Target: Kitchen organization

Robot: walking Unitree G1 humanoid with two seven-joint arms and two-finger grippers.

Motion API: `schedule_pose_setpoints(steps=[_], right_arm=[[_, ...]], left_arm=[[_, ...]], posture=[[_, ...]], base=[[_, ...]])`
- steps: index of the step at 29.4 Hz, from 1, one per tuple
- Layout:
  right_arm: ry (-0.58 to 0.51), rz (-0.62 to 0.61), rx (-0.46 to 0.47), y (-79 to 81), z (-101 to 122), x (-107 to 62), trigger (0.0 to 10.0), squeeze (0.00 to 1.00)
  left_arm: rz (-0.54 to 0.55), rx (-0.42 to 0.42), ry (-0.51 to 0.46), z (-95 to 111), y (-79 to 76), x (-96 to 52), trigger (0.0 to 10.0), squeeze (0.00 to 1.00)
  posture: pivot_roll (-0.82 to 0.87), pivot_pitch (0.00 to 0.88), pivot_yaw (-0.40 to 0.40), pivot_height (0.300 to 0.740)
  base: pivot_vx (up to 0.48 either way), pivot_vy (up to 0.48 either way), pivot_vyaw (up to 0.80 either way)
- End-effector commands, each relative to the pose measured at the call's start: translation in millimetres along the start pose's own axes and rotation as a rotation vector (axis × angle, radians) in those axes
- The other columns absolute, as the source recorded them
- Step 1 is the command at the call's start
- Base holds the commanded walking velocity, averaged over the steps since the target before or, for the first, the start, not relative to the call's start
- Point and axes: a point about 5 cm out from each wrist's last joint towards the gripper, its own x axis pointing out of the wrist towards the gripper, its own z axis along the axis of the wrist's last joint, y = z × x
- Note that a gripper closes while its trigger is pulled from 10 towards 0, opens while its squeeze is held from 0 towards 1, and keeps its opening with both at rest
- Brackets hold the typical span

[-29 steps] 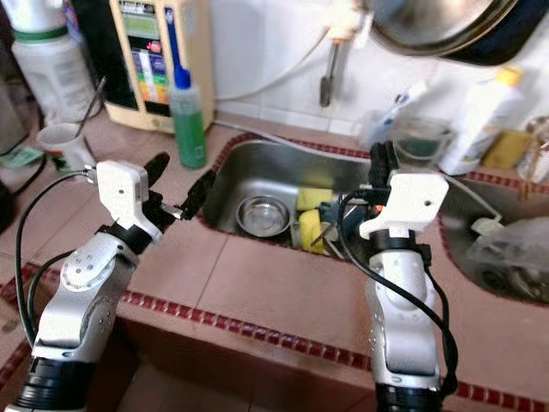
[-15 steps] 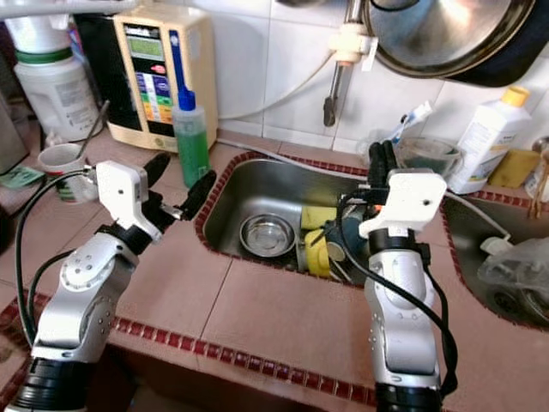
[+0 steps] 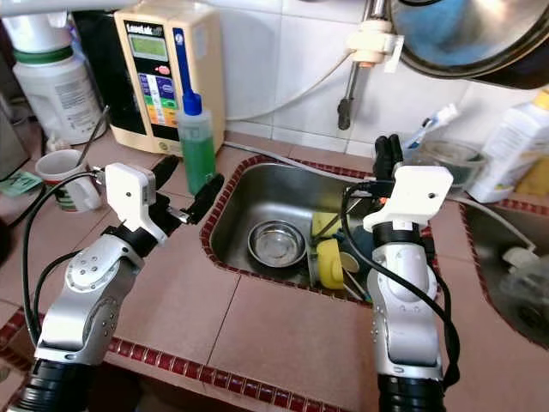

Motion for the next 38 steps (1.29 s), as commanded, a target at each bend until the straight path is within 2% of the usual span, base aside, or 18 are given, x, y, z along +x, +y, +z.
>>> schedule_pose_setpoints(steps=[1, 8, 13, 18, 20, 21, 25, 28, 32, 38], right_arm=[[-0.011, -0.021, -0.009, -7.3, 2.5, 5.9, 10.0, 0.0], [-0.013, -0.03, -0.026, -12.0, 2.0, 9.6, 10.0, 0.0], [0.006, -0.043, -0.011, -15.5, -3.5, 11.9, 10.0, 0.0], [0.027, -0.049, -0.014, -21.7, -10.9, 13.6, 10.0, 0.0], [0.041, -0.05, -0.035, -25.7, -15.0, 13.7, 10.0, 0.0], [0.056, -0.053, -0.057, -32.4, -19.3, 13.6, 10.0, 0.0], [0.063, -0.056, -0.069, -37.5, -21.3, 13.7, 10.0, 0.0], [0.071, -0.055, -0.071, -40.5, -23.1, 14.7, 10.0, 0.0], [0.074, -0.047, -0.069, -39.3, -24.8, 15.3, 10.0, 0.0], [0.08, 0.028, -0.059, -22.6, -31.2, 18.6, 10.0, 0.0]], left_arm=[[-0.045, 0.025, 0.016, -0.1, -7.2, 0.3, 10.0, 0.0], [-0.045, 0.026, 0.027, -1.1, -7.0, -0.3, 10.0, 0.0], [-0.089, 0.064, 0.041, -2.6, -11.1, -2.0, 10.0, 0.0], [-0.138, 0.072, 0.053, -5.4, -19.3, -3.8, 10.0, 0.0], [-0.156, 0.097, 0.062, -7.6, -23.3, -5.2, 10.0, 0.0], [-0.19, 0.13, 0.079, -11.6, -30.3, -7.7, 10.0, 0.0], [-0.217, 0.14, 0.092, -14.2, -36.0, -9.6, 10.0, 0.0], [-0.27, 0.19, 0.103, -14.4, -45.4, -13.1, 10.0, 0.0], [-0.29, 0.194, 0.103, -13.0, -48.9, -15.4, 10.0, 0.0], [-0.329, 0.182, 0.116, 1.4, -54.2, -26.4, 10.0, 0.0]], posture=[[0.01, 0.0, -0.039, 0.731], [0.01, 0.0, -0.037, 0.731], [0.01, 0.0, -0.037, 0.731], [0.01, 0.0, -0.034, 0.731], [0.01, 0.0, -0.029, 0.731], [0.01, 0.0, -0.026, 0.731], [0.01, 0.004, -0.024, 0.731], [0.01, 0.031, -0.017, 0.731], [0.01, 0.045, -0.013, 0.731], [0.05, 0.119, 0.019, 0.731]], base=[[0.0, 0.0, -0.77], [0.0, 0.0, -0.77], [0.0, 0.0, 0.0], [0.0, 0.0, 0.0], [0.0, 0.0, 0.0], [0.0, 0.0, 0.0], [0.0, 0.0, 0.0], [0.0, 0.0, 0.0], [0.0, 0.0, 0.0], [0.0, 0.0, 0.0]])
